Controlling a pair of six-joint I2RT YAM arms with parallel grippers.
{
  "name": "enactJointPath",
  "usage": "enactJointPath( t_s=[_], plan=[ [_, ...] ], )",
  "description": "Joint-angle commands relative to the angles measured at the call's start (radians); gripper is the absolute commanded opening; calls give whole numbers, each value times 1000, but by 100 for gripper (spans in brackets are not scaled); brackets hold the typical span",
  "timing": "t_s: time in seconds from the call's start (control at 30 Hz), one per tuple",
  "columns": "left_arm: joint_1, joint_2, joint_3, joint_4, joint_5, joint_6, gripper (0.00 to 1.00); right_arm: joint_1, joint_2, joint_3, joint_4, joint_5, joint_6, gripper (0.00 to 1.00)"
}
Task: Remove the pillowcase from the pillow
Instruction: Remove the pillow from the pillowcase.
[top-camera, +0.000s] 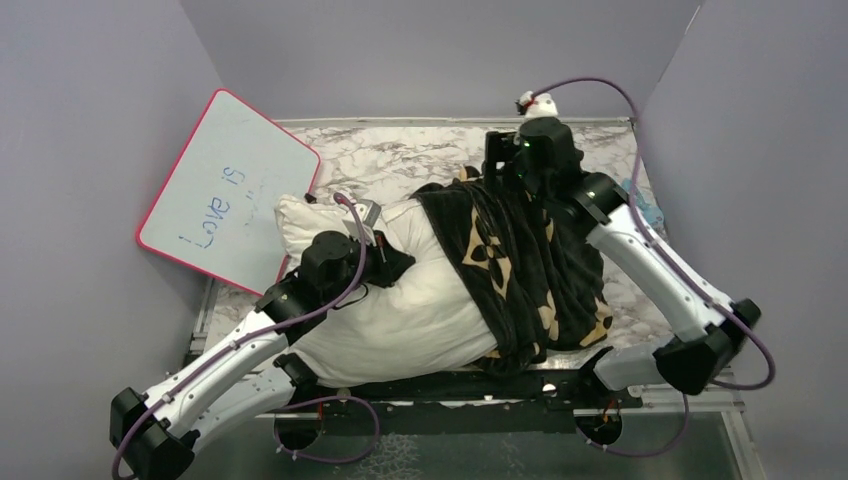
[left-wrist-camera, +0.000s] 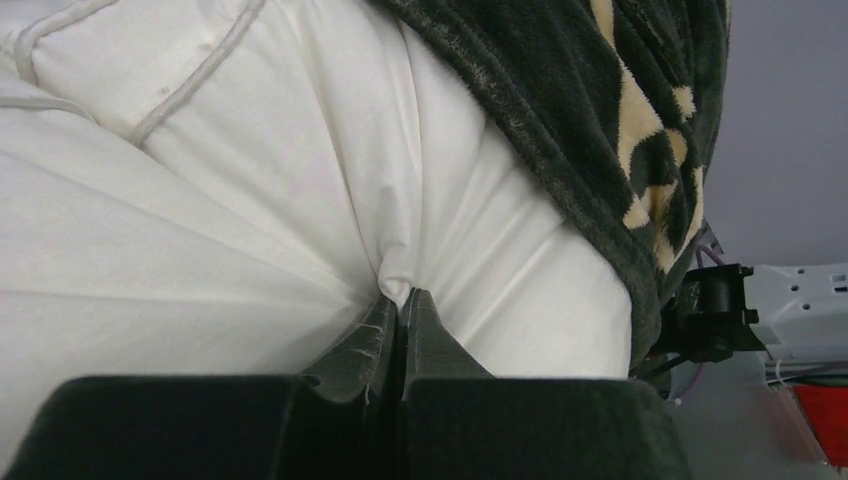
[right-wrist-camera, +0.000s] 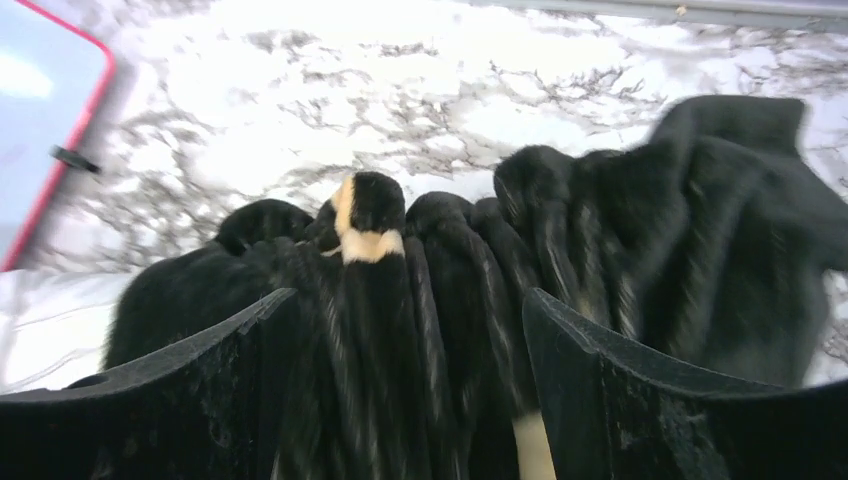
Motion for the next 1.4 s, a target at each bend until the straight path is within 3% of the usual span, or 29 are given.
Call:
enactJointPath(
  t_s=[0.0, 0.1, 0.23, 0.33, 0.4, 0.63, 0.73, 0.8, 0.9, 1.0, 1.1, 1.2, 1.37],
  plan=[
    [-31, -33, -63, -219, 125, -21, 0, -31, 182, 93, -63, -91, -103, 85],
    [-32, -53, -58, -229, 126, -18, 0, -42, 309, 148, -137, -41, -115, 80],
    [-32, -67, -61, -259, 117, -30, 0, -80, 284, 80, -69, 63, -138, 54],
    [-32, -92, -71, -269, 89, -53, 0, -177, 201, 21, 21, 70, -129, 18],
    [-32, -110, -77, -271, 77, -62, 0, -266, 169, 15, 32, 54, -120, 11],
    [-32, -125, -71, -293, 38, -75, 0, -471, 155, 79, -46, -47, -45, 12],
    [-32, -127, -68, -295, 36, -71, 0, -471, 130, 107, -52, -258, -32, 16],
    [-32, -125, -67, -295, 34, -69, 0, -472, 94, 102, -34, -419, -34, 25],
    [-32, -126, -65, -294, 35, -67, 0, -470, 59, 99, 1, -632, -29, 48],
    [-32, -129, -61, -297, 35, -64, 0, -465, 72, 105, -3, -777, -26, 63],
    [-32, -135, -61, -296, 30, -64, 0, -412, 118, 123, -63, -787, -62, 72],
    [-32, -137, -61, -298, 28, -65, 0, -288, 169, 115, -109, -699, -125, 78],
    [-32, -139, -60, -302, 27, -67, 0, -147, 270, 94, -168, -509, -159, 77]
  ],
)
